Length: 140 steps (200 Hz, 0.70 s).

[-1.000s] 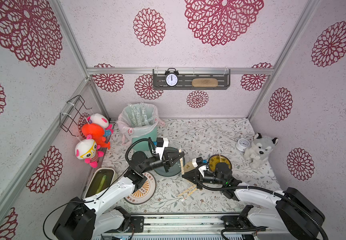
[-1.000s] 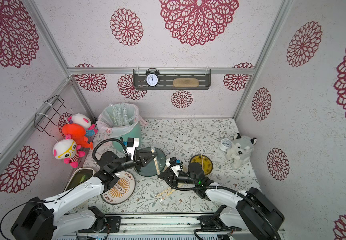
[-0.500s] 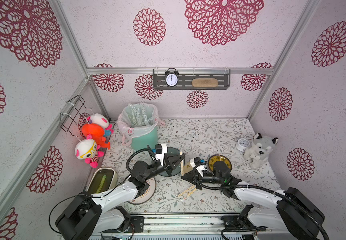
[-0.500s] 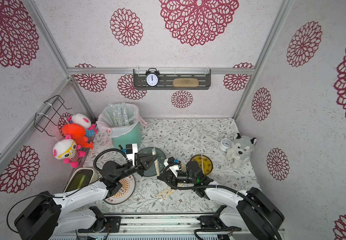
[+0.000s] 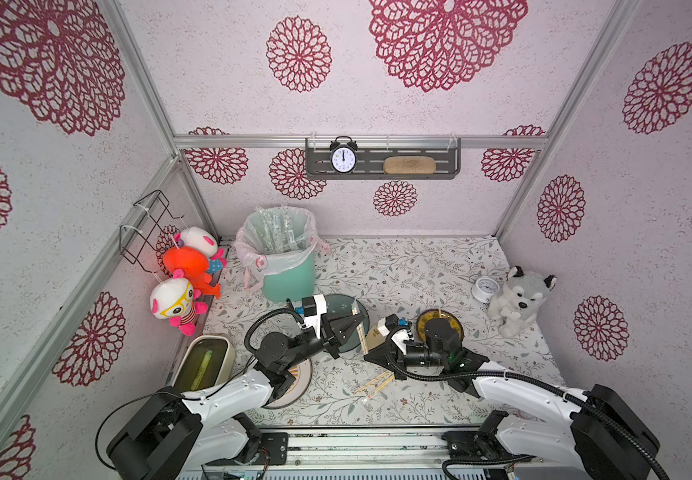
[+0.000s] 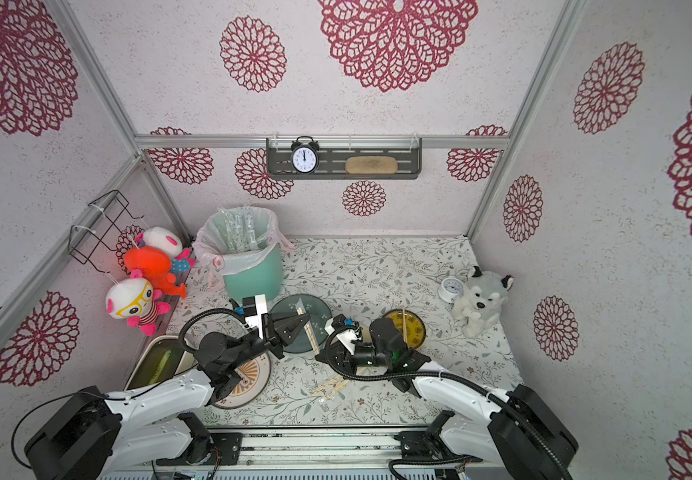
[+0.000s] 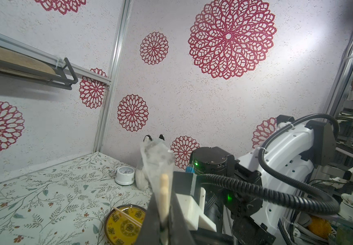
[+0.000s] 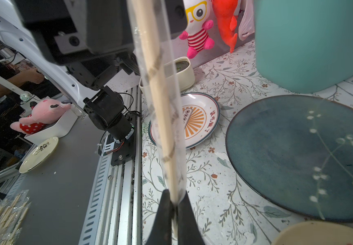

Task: Remove the packaging of disposable chopsticks
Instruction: Remove the packet bag from the disposable chopsticks.

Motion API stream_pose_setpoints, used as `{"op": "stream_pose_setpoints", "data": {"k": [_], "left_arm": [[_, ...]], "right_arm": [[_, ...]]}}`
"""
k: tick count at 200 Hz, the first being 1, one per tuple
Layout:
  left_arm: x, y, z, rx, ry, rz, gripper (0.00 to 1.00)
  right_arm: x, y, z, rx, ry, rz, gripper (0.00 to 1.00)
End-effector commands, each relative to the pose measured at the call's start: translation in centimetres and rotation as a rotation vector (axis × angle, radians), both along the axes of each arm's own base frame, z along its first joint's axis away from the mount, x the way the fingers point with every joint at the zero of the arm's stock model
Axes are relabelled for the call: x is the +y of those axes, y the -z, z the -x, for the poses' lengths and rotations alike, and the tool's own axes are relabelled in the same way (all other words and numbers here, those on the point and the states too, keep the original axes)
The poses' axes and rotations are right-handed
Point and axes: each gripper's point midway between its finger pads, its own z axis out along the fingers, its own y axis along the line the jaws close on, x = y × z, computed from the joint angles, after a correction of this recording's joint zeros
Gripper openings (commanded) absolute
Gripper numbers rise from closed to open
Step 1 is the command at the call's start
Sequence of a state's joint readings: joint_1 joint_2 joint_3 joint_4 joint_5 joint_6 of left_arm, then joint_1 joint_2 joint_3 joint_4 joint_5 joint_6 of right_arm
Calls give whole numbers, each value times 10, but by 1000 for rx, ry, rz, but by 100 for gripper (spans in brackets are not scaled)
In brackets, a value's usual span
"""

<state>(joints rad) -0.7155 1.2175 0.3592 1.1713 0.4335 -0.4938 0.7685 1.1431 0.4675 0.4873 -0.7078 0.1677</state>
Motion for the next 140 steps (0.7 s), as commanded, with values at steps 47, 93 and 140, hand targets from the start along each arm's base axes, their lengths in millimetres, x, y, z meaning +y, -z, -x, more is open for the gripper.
{"op": "stream_pose_setpoints", "data": {"k": [47,93,140], "left_arm": [[-22,142,41,319,209,-360,6],[-28,166,54,358,249,-402,4],[-24,175,49,367,206,-420,7]], "right_arm": [[-4,-171,-6,-408,39,-427,0],[-4,-190,-14,-449,78,-430,0],[2,-222,-13,-485,39,-462,0]]}}
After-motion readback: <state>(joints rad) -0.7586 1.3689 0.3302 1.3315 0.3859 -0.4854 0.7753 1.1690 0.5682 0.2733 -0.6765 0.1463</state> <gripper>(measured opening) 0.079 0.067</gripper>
